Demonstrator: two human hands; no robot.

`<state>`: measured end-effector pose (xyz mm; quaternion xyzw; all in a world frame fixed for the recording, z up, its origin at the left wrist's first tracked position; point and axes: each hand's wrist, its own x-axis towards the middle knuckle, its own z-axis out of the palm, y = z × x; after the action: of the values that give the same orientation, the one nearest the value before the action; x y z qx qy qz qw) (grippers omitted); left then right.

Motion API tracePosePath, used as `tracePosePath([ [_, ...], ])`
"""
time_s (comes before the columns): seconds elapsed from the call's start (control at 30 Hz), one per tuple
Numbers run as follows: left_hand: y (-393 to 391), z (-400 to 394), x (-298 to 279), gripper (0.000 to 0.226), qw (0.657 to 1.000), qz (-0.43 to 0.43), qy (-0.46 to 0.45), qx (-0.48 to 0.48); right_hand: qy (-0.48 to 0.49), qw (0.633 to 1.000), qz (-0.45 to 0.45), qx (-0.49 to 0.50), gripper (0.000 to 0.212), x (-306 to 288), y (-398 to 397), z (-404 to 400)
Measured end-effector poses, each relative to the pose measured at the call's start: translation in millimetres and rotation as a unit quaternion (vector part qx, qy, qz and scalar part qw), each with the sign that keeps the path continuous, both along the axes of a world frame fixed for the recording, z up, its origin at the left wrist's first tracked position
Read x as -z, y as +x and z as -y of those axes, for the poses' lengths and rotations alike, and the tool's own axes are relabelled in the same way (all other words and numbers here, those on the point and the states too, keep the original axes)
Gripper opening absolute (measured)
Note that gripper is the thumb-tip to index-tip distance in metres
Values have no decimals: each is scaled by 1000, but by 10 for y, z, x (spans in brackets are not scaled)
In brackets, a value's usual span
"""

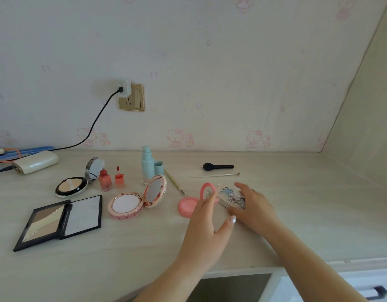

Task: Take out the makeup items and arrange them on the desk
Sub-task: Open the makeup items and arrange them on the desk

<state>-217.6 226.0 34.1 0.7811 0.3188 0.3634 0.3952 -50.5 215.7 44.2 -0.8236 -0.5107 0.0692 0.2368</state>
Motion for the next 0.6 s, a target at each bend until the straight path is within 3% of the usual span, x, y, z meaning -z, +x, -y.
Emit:
tracePosePath([
  [0.13,48,50,-34,50,997,39,-59,10,70,996,-55,18,71,-38,33,157],
  [0.2,110,91,-82,41,987,84,-137,19,110,991,-71,20,69,-108,45,276],
  [0.3,230,127,-197,31,927,180,-324,52,155,985,-72,0,69,-244,8,467],
  [0.43,328,135,-445,20,845,259,-461,84,158,984,-61,-60,71,-388,-29,684],
  [0.5,324,127,-525,25,839,260,-471,84,147,983,-56,-94,75,-451,-8,760],
  [0.6,362,72,-503,16,861,236,-444,74,120,986,-15,-115,74,-535,11,809],
])
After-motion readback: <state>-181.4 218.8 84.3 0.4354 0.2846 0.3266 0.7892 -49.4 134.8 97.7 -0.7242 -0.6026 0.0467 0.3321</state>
